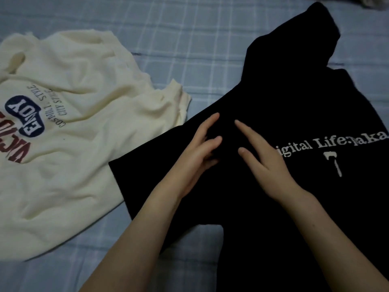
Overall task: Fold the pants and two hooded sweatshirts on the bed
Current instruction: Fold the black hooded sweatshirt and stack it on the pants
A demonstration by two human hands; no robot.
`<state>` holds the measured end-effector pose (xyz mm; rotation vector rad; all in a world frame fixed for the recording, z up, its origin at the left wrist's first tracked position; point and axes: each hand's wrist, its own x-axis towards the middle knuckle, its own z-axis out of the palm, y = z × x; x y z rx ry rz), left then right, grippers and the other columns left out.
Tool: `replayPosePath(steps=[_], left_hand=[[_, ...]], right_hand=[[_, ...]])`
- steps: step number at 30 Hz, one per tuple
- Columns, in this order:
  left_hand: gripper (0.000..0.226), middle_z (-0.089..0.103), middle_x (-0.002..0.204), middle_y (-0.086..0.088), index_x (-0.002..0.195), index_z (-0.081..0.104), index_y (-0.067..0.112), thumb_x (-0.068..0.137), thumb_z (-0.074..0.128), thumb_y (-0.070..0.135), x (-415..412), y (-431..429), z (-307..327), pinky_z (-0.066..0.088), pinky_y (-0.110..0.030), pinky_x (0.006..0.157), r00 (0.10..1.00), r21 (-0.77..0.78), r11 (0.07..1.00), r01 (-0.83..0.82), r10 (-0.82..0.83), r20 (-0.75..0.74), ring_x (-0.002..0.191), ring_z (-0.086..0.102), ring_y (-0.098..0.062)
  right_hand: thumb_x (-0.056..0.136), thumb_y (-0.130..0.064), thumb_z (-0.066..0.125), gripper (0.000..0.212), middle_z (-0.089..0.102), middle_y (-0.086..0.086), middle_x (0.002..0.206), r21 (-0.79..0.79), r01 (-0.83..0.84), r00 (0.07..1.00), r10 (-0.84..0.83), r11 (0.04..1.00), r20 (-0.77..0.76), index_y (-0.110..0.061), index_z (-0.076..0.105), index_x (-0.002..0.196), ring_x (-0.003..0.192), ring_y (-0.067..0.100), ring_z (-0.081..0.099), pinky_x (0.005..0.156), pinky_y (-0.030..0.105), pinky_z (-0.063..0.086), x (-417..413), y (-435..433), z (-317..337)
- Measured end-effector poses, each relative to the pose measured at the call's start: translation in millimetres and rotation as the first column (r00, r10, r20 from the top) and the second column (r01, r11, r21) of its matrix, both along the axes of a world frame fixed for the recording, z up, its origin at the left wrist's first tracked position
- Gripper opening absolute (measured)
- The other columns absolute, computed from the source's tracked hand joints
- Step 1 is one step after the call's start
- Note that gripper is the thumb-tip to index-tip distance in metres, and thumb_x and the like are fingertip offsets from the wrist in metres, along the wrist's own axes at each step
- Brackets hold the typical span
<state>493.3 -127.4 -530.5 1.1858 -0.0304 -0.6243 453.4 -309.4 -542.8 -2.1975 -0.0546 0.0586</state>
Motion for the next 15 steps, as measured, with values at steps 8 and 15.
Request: replayPosePath(steps=[8,15], left_hand=[[0.056,0.058,0.137,0.002,0.141,0.038,0.054,0.092,0.05,0.027,-4.1,-10.9,2.8,0.045,-0.031,0.107,0.902,0.279,0.96,-0.014,-0.108,0.418,0.126,0.056,-0.011],[0.054,0.013,0.164,0.011,0.156,0.015,0.033,0.104,0.02,0.046,-3.7,-0.7,-66.9,-0.001,-0.047,0.121,0.571,0.928,0.162,-0.335,-0.749,0.337,0.152,0.006,-0.022]], right_hand=[[0.104,-0.028,0.036,0.048,0.04,-0.011,0.156,0.043,0.337,0.9,-0.336,0.94,0.278,-0.023,0.039,0.152,0.145,0.004,0.032,0.117,0.018,0.025,-30.2,-17.4,7.1],[0.105,-0.044,0.025,0.056,0.014,-0.005,0.167,-0.656,0.089,0.994,-0.111,0.75,0.008,-0.034,0.014,0.159,0.155,0.019,0.005,0.124,0.044,0.004,-13.1,-9.3,-40.4]])
